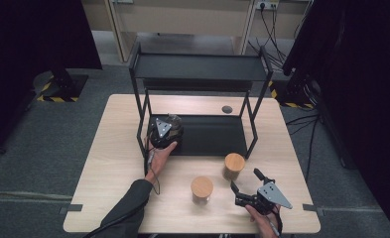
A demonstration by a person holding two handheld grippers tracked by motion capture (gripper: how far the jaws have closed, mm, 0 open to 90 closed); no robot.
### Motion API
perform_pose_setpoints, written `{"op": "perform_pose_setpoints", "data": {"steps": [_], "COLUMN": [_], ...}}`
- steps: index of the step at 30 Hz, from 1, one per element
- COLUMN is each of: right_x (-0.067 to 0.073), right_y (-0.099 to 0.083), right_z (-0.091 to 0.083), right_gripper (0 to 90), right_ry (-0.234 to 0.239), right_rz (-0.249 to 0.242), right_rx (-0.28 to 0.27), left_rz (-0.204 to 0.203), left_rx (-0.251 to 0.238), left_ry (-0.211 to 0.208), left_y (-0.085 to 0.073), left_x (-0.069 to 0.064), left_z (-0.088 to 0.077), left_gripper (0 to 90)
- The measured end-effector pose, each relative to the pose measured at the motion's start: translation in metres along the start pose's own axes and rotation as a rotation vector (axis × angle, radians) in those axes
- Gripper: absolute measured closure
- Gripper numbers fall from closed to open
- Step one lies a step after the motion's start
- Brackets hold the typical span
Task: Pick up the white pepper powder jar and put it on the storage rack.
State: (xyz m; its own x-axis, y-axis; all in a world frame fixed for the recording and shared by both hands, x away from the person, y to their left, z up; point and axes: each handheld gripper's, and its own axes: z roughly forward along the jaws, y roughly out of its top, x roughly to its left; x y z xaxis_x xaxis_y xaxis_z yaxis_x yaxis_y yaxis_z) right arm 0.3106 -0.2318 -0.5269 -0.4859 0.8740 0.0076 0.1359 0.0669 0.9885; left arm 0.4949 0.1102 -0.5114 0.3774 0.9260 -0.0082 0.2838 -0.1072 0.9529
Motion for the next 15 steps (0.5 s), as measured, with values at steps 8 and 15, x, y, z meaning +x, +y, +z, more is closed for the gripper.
{"op": "perform_pose_setpoints", "data": {"steps": [8,15], "right_x": [0.0001,0.0001], "right_y": [0.0000,0.0000], "right_z": [0.0000,0.0000], "right_gripper": [2.9,2.9], "right_ry": [0.000,-0.001], "right_rz": [0.000,-0.001], "right_rx": [0.000,0.000], "left_rz": [0.020,0.012], "left_rx": [0.007,0.024], "left_ry": [0.017,0.040], "left_y": [0.0001,0.0048], "left_x": [-0.0027,-0.0009], "left_z": [-0.0007,-0.0024], "left_gripper": [30.7,17.6]}}
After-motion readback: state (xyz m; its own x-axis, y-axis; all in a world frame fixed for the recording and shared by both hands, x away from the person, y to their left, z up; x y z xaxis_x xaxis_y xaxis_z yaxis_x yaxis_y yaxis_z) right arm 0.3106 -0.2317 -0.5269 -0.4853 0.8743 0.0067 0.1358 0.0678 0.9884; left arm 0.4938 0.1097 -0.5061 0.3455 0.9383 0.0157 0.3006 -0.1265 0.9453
